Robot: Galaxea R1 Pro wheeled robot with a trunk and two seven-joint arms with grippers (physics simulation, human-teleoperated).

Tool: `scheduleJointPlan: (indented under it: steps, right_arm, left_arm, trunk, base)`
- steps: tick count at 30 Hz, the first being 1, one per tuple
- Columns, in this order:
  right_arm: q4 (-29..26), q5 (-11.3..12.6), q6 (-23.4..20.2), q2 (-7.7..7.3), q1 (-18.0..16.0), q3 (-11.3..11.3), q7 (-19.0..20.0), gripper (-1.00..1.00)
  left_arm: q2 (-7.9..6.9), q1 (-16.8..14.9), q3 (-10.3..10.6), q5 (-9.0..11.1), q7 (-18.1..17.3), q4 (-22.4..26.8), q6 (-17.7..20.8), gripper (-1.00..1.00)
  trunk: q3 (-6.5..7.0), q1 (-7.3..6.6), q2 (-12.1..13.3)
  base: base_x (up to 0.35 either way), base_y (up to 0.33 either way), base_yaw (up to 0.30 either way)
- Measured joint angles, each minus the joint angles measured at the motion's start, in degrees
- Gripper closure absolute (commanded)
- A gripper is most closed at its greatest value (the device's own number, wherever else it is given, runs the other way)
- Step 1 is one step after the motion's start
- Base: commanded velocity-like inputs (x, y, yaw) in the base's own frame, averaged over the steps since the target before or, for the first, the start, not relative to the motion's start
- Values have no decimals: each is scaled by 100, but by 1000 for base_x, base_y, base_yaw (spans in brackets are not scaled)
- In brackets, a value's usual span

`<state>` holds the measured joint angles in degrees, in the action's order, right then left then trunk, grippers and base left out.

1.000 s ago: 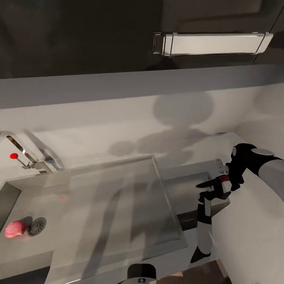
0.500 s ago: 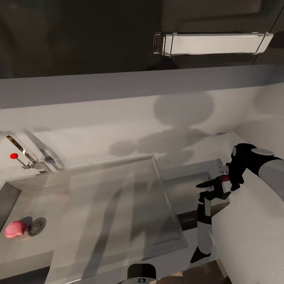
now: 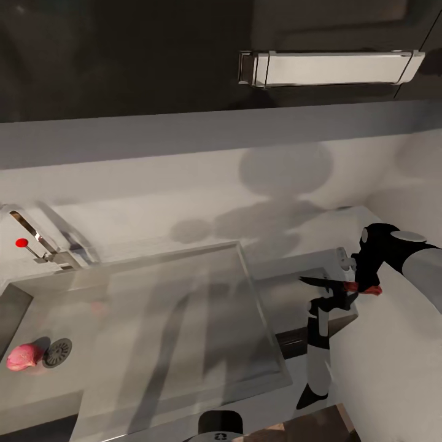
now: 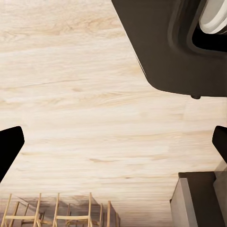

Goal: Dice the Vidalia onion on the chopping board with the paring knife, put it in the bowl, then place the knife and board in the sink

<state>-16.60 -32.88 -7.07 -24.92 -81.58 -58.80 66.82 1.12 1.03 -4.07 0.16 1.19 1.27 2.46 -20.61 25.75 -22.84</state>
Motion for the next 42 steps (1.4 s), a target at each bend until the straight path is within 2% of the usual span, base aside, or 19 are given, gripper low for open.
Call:
scheduleJointPlan:
  steps: [11, 42]
  right_arm:
    - [0, 0, -8, 0, 1, 5, 3, 100]
    - [0, 7, -6, 0, 1, 5, -7, 100]
  left_arm:
    - [0, 0, 0, 0, 0, 0, 0, -100]
    - [9, 0, 0, -2, 0, 0, -1, -100]
  trunk:
    - [21, 0, 0]
    - [306, 0, 0]
  base:
    - [0, 0, 0]
    - [0, 0, 0]
